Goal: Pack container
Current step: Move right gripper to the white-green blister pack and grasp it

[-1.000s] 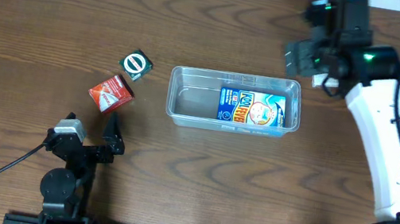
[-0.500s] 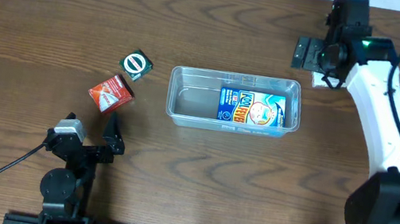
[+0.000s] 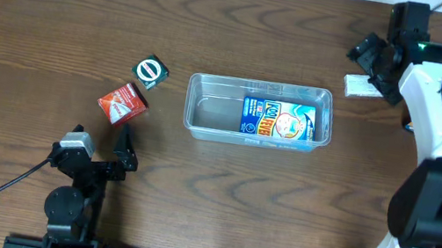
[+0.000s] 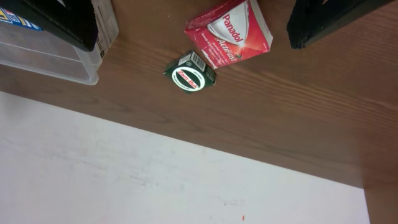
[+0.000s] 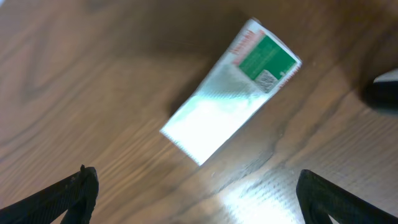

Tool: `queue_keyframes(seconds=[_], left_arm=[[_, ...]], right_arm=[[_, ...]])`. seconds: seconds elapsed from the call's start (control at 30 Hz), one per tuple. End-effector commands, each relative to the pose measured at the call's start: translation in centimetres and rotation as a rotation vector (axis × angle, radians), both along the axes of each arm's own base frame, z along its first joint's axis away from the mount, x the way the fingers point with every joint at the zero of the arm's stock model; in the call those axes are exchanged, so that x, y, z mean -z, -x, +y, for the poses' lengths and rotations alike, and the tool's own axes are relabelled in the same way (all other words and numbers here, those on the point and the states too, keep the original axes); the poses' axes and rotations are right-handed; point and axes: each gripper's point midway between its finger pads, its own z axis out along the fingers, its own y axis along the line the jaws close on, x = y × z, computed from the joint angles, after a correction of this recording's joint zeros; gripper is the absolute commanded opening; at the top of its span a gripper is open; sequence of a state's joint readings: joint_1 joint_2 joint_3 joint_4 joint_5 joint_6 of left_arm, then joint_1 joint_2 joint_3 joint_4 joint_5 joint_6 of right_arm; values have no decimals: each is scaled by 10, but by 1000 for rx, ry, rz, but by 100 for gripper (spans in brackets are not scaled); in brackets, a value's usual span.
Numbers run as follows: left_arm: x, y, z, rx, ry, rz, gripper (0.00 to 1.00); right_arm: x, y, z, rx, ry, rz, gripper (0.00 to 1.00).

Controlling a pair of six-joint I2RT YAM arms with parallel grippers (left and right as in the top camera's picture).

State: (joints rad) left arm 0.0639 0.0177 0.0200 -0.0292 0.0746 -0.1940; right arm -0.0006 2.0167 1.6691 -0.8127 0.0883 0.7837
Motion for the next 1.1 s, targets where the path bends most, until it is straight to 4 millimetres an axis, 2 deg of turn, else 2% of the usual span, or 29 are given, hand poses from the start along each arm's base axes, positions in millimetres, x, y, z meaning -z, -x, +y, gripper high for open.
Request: queue_keyframes(seconds=[0.0, 0.2, 0.43, 0.67, 1.07], left_arm=[[16, 1, -1, 7, 3, 51, 98], [16, 1, -1, 7, 3, 51, 98], [16, 1, -1, 7, 3, 51, 98], [16, 1, -1, 7, 3, 51, 98], [16, 1, -1, 7, 3, 51, 98]], right_arm=[[25, -5, -4, 103, -78, 29, 99], [51, -13, -11, 121, -75, 41, 99], [62, -24, -18, 146, -66, 11, 99], [81, -21, -22, 173, -62, 47, 99], [87, -17, -38, 220, -54, 64, 97]])
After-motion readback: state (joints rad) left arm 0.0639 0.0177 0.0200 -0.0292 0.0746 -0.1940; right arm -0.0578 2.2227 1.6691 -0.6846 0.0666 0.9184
